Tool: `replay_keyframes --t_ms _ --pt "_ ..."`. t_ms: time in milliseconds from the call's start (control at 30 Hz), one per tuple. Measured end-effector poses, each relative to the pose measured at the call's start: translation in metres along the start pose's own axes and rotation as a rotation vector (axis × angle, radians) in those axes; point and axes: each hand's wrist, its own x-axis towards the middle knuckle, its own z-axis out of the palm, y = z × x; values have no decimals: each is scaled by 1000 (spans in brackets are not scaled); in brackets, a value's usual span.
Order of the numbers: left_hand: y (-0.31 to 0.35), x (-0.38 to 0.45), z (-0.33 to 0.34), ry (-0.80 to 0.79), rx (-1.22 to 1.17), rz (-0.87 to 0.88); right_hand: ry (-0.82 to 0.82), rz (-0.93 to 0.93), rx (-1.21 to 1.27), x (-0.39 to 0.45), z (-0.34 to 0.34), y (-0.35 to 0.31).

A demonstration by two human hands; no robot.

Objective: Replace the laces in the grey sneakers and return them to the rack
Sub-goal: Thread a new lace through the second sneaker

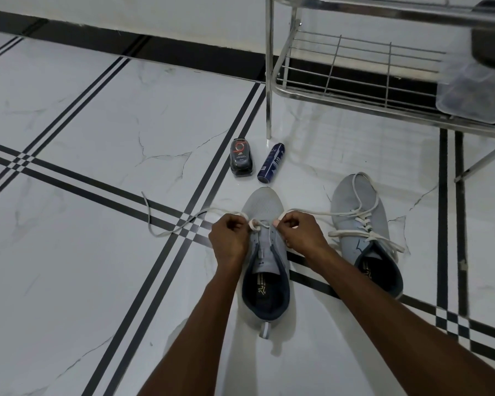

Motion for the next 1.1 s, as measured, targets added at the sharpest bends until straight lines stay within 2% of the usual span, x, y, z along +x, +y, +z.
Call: replay_keyframes --t_ms 67,133,200,267,433,500,633,733,900,1100 --pt "2 -5 1 56 -12 9 -6 12 7 -1 0 -1" --pt "5 -9 2 149 -97 -80 -25 35 59 -2 1 -4" --pt "6 -11 2 177 -216 -161 -32 42 81 -3 2 -6" --pt "3 -11 2 143 -262 -165 -27 43 80 -2 2 -7" --pt "1 -11 -2 -49 -146 -21 -10 34 85 -3 1 -7" --pt "2 -10 0 15 -98 2 -4 28 52 -2 3 -7" --pt "6 -11 4 138 -221 -101 2 46 -10 2 6 -4" --pt "6 -13 4 119 -219 -97 2 57 -9 2 7 -4" --pt "-1 -11 1 15 -134 10 6 54 4 2 7 -2" --pt "0 -13 8 70 -92 -54 4 55 -3 -1 7 -5"
